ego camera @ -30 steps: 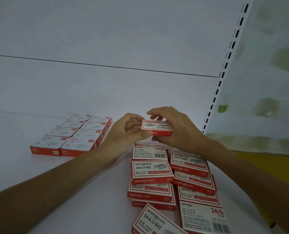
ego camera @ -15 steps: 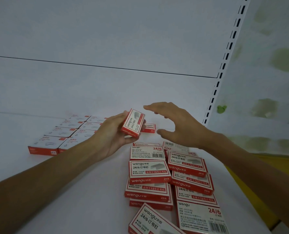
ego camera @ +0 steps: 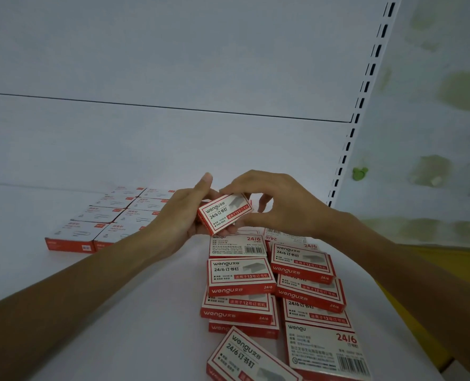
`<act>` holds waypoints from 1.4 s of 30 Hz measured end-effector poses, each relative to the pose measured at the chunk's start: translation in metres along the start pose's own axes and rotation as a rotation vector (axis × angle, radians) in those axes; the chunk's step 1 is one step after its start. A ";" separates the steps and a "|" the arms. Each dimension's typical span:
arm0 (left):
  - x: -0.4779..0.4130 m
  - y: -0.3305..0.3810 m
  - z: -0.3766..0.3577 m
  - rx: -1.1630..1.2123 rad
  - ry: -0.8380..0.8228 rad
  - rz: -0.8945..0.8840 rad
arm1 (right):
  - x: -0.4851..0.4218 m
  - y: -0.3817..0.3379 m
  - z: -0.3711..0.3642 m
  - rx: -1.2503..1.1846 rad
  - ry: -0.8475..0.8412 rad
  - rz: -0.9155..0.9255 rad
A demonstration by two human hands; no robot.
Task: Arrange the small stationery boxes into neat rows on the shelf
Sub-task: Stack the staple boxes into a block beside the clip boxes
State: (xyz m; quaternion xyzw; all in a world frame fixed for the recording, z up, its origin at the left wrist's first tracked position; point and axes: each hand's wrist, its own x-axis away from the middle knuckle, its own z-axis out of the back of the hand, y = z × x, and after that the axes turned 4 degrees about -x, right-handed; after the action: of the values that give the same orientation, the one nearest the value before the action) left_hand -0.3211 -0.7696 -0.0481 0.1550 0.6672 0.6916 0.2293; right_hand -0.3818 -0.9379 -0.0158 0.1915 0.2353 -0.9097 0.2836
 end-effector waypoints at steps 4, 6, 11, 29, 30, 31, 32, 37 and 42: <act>0.002 -0.002 -0.004 -0.026 0.129 -0.167 | 0.004 0.012 -0.002 0.061 0.149 -0.076; 0.005 -0.004 -0.004 -0.218 0.176 -0.309 | 0.007 0.019 -0.003 0.090 0.251 -0.138; 0.007 -0.009 -0.005 -0.721 0.158 -0.438 | 0.012 0.029 -0.003 0.160 0.388 -0.183; 0.000 -0.019 0.005 -0.933 -0.047 -0.419 | 0.023 0.060 -0.003 0.268 0.304 -0.513; 0.000 -0.018 0.004 -0.923 -0.060 -0.401 | 0.024 0.065 -0.003 0.283 0.253 -0.581; 0.001 -0.017 0.004 -0.910 -0.070 -0.381 | 0.025 0.070 -0.003 0.289 0.195 -0.650; 0.002 -0.017 0.003 -0.897 -0.077 -0.363 | 0.027 0.074 -0.004 0.293 0.136 -0.708; 0.007 -0.016 -0.001 -0.796 -0.142 -0.306 | 0.026 0.086 -0.007 0.268 0.062 -0.793; 0.008 -0.018 -0.003 -0.711 -0.148 -0.281 | 0.020 0.088 -0.013 0.238 0.090 -0.759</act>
State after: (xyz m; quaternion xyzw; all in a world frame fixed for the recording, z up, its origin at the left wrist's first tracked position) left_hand -0.3273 -0.7685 -0.0672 0.0223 0.3821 0.8284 0.4089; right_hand -0.3408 -1.0036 -0.0646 0.1623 0.1944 -0.9614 -0.1076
